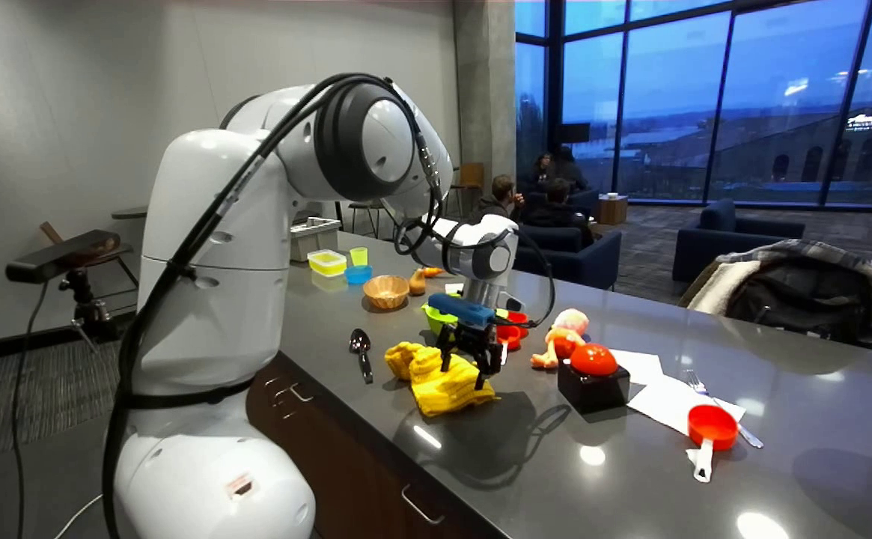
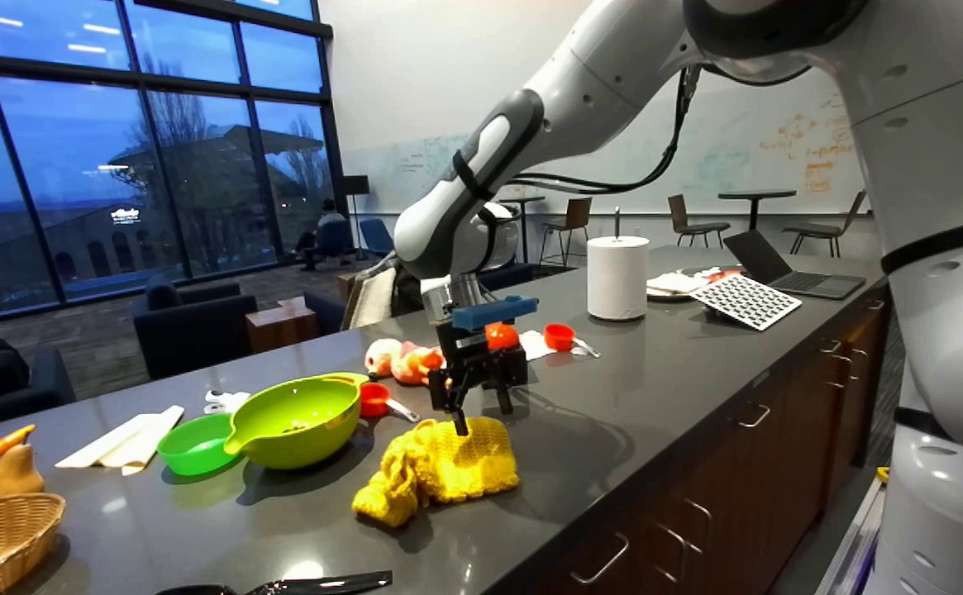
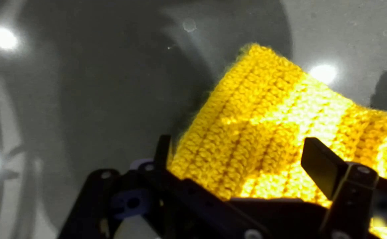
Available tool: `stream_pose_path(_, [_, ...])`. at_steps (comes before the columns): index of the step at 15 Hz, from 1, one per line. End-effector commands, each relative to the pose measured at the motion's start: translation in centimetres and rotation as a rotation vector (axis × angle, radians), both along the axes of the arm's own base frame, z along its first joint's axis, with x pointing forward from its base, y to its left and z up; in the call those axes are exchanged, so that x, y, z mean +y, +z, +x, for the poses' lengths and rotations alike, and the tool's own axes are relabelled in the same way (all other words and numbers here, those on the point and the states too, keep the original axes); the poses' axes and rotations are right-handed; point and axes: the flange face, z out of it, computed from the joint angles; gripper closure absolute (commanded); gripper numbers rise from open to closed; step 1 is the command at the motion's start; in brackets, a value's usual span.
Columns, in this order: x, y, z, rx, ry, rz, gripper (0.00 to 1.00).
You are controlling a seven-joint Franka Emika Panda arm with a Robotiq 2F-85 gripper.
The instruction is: Unfold the yellow cloth and then fold it again
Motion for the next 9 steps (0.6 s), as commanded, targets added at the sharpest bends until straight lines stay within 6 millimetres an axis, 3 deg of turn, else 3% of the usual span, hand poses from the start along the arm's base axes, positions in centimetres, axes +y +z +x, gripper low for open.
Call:
stream_pose_path(1, [-1.1,0.4,-1.5,-0.023,-0.041,0.015,0.0])
stream_pose_path(9, [-2.0,-1.3,-2.3,-0.026,-0.059,0.044,0.0])
